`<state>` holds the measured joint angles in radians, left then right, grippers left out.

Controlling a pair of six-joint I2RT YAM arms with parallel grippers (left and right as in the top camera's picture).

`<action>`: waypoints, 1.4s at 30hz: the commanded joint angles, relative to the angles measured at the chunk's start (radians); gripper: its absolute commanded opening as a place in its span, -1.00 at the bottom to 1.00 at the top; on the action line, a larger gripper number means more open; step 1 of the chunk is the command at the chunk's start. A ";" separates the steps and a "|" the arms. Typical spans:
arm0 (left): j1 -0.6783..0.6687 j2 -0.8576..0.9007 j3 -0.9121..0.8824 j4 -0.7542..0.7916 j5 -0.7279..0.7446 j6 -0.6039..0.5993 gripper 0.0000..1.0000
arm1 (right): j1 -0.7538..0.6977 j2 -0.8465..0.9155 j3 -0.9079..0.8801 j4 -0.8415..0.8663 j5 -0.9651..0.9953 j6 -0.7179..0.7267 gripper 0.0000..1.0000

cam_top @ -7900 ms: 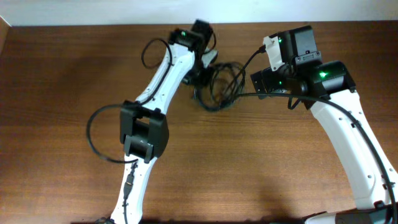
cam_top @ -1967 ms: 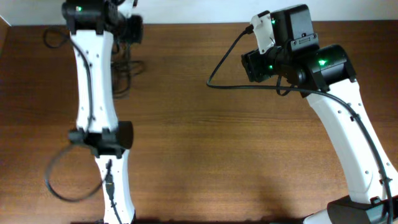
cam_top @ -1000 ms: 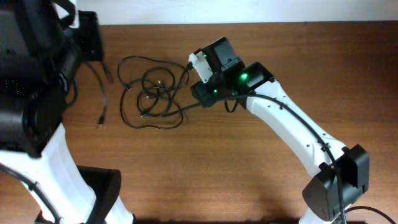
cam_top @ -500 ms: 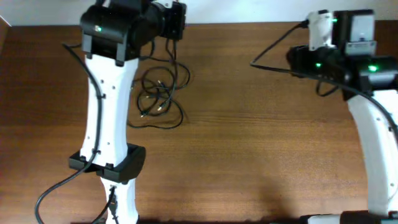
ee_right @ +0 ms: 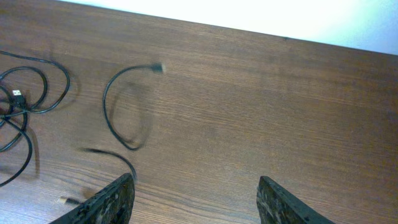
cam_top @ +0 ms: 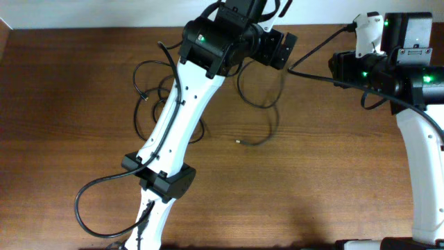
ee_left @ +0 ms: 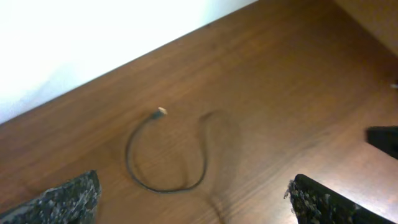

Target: Untangle cables

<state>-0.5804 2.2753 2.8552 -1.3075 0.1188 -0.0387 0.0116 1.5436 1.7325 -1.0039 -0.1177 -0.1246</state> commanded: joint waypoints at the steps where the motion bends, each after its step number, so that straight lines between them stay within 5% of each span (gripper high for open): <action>1: 0.012 0.000 0.016 -0.023 -0.187 -0.002 0.98 | -0.005 -0.012 0.016 -0.002 -0.021 -0.003 0.25; 9: 0.319 -0.158 0.120 -0.175 -0.240 -0.003 0.98 | 0.144 0.156 0.016 0.024 -0.003 -0.002 0.25; 18: 0.328 -0.162 0.120 -0.219 -0.240 -0.001 0.98 | 0.166 0.578 0.012 0.005 -0.067 0.013 0.25; 22: 0.328 -0.162 0.120 -0.241 -0.240 0.002 0.98 | 0.166 0.638 -0.001 0.031 -0.085 0.032 0.25; 23: 0.328 -0.162 0.120 -0.247 -0.240 0.002 0.98 | 0.166 0.638 -0.001 0.076 -0.084 -0.008 0.25; 27: 0.328 -0.162 0.120 -0.290 -0.255 0.009 0.98 | 0.177 0.638 -0.003 0.228 -0.085 -0.626 0.18; 28: 0.328 -0.162 0.120 -0.301 -0.255 0.009 0.98 | 0.178 0.638 -0.003 0.279 -0.140 -0.822 -0.51; 30: 0.328 -0.162 0.120 -0.330 -0.270 0.013 0.98 | 0.179 0.649 -0.005 0.310 -0.250 -0.938 0.37; 39: 0.328 -0.162 0.120 -0.321 -0.277 0.024 0.98 | 0.179 0.771 -0.066 0.305 -0.275 -0.930 0.54; 40: 0.328 -0.162 0.120 -0.320 -0.277 0.024 0.98 | 0.179 0.771 -0.074 0.299 -0.275 -0.930 0.75; 42: 0.328 -0.162 0.120 -0.318 -0.277 0.024 0.98 | 0.179 0.771 -0.074 0.263 -0.299 -0.929 0.86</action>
<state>-0.2520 2.1281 2.9646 -1.6341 -0.1474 -0.0261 0.1841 2.2826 1.6878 -0.7189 -0.4145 -1.0470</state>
